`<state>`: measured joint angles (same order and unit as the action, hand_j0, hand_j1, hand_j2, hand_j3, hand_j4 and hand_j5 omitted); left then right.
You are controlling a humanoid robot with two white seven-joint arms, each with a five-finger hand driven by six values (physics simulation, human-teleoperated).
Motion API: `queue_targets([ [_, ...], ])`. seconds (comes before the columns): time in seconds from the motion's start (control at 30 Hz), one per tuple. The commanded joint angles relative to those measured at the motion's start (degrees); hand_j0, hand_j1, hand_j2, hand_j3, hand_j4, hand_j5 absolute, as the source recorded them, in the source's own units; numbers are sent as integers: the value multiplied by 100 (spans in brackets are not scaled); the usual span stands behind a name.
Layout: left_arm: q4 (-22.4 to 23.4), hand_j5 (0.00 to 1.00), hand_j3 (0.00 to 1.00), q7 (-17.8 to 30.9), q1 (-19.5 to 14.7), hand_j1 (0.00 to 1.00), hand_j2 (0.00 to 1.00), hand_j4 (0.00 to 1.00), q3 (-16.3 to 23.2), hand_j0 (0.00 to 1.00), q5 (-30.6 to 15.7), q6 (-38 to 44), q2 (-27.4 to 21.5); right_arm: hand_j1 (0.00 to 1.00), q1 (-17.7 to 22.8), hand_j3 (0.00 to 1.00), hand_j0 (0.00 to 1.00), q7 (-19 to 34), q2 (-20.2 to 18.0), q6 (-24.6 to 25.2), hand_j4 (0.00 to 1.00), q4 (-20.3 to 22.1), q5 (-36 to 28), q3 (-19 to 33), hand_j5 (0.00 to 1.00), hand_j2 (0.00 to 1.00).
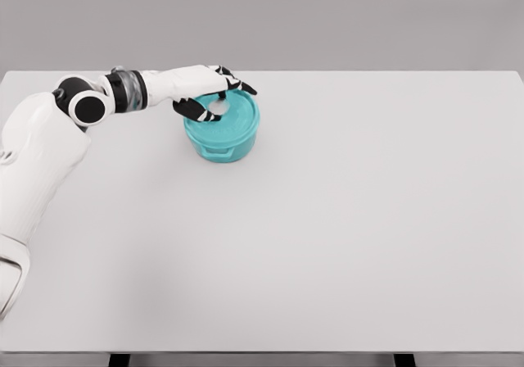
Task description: Cover the pot with left arm
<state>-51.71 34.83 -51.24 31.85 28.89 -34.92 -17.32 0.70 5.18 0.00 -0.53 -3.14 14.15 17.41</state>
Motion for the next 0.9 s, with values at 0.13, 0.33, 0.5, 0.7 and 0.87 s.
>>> queue_targets([
  [0.13,21,99,99,17,26,99,99,99,-3,99,55,-8,1,100,0,100,100,1,0,0,100,-2,0,-1,100,100],
  [0.33,12,100,100,17,35,100,100,100,-3,100,55,-8,18,100,0,100,100,1,0,0,100,7,0,-1,100,100],
  [0.5,-23,100,100,17,44,100,100,100,-12,100,55,-8,18,100,0,100,100,1,0,0,100,-2,0,-1,100,100],
  [0.7,-58,100,100,17,26,100,100,100,-21,100,47,-8,9,100,0,100,100,1,0,0,100,-2,0,-1,100,100],
  [0.87,-58,100,100,17,0,100,100,100,-38,100,38,-8,-8,100,0,100,100,1,0,0,100,-2,0,-1,100,100],
])
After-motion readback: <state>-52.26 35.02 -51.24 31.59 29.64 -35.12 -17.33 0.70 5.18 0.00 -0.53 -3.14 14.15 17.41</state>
